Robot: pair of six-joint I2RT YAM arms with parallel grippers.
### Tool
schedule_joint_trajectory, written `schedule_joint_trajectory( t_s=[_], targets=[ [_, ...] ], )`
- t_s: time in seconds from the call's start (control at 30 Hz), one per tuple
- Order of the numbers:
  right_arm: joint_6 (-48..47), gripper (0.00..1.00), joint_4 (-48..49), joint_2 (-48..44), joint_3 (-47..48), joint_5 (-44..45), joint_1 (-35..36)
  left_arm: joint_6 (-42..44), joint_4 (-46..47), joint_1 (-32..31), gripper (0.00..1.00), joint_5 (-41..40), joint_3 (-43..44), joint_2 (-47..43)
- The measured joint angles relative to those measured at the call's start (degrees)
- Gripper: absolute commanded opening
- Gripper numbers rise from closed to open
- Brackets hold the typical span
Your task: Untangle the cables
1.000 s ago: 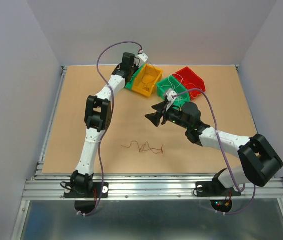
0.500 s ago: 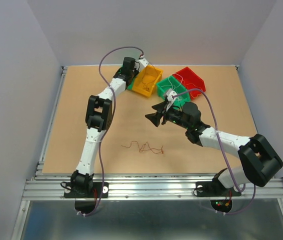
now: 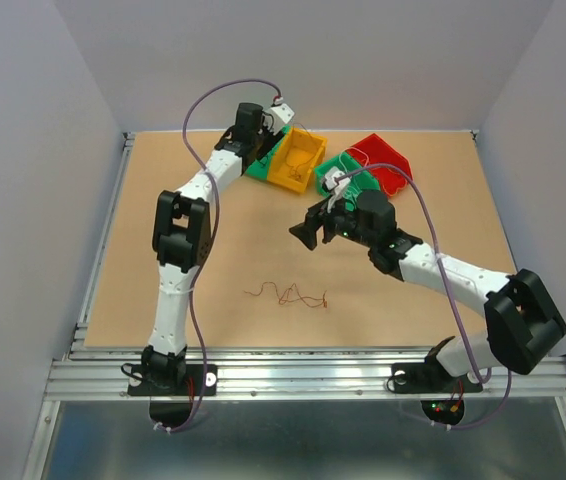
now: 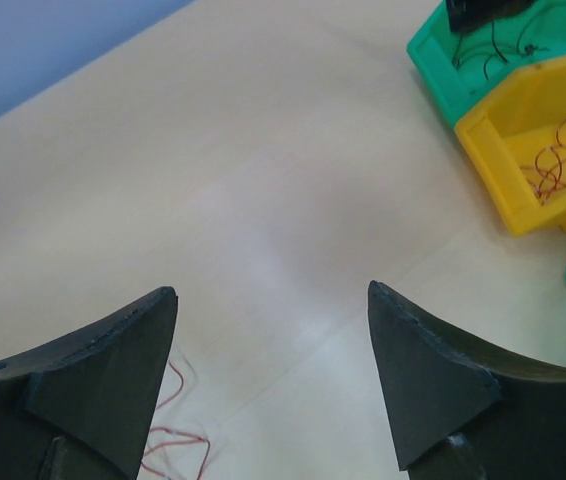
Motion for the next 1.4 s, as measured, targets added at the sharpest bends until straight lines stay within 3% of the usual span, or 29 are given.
schedule_joint_trajectory(
  t_s=[0.13,0.3,0.37,0.4,0.5,0.6,0.83,1.0,1.17,1.27,1.3,1.4],
  targets=[
    [-1.44,0.93,-7.65,-1.33,0.09,0.48,0.0,-0.87,0.37,0.0,0.71,0.24,-2.89,-5.14],
    [-4.48,0.94,-16.31,-0.7,0.15,-0.09,0.0,-3.21,1.18,0.24,0.71,0.13,-9.2,-11.63],
    [-5.49,0.94,-19.41,1.22,1.09,-0.17,0.09,-5.07,2.03,0.66,0.73,1.11,-15.74,-16.39],
    [-6.1,1.0,-20.48,2.51,1.68,-0.57,0.24,-6.19,3.1,0.87,0.74,2.01,-19.96,-19.41],
    [-8.7,1.0,-23.08,4.94,2.51,-2.25,1.66,-9.53,4.31,1.18,0.79,4.74,-31.34,-28.94],
    [-12.79,1.0,-26.05,6.6,2.54,-2.51,6.97,-12.76,7.23,1.66,0.87,8.35,-41.4,-40.3],
    [-18.6,1.0,-30.27,11.65,4.39,-2.12,14.25,-17.16,17.94,1.64,0.91,13.97,-59.1,-59.63],
    [-20.41,1.0,-32.72,14.25,5.62,0.63,15.39,-18.29,22.82,1.68,0.92,14.05,-67.1,-65.22],
    [-20.87,0.99,-34.27,18.27,8.41,3.65,16.87,-19.19,24.68,2.47,0.92,13.9,-68.57,-65.37],
    [-21.24,0.82,-34.91,19.5,8.98,5.09,17.25,-19.76,25.68,3.21,0.92,13.97,-68.57,-65.29],
    [-21.24,0.68,-35.12,19.69,9.38,5.46,17.38,-19.96,26.16,3.54,0.92,14.1,-68.57,-65.16],
    [-21.33,0.52,-35.82,20.76,10.82,6.88,17.57,-20.46,26.71,4.26,0.92,14.23,-68.57,-64.52]
  ],
)
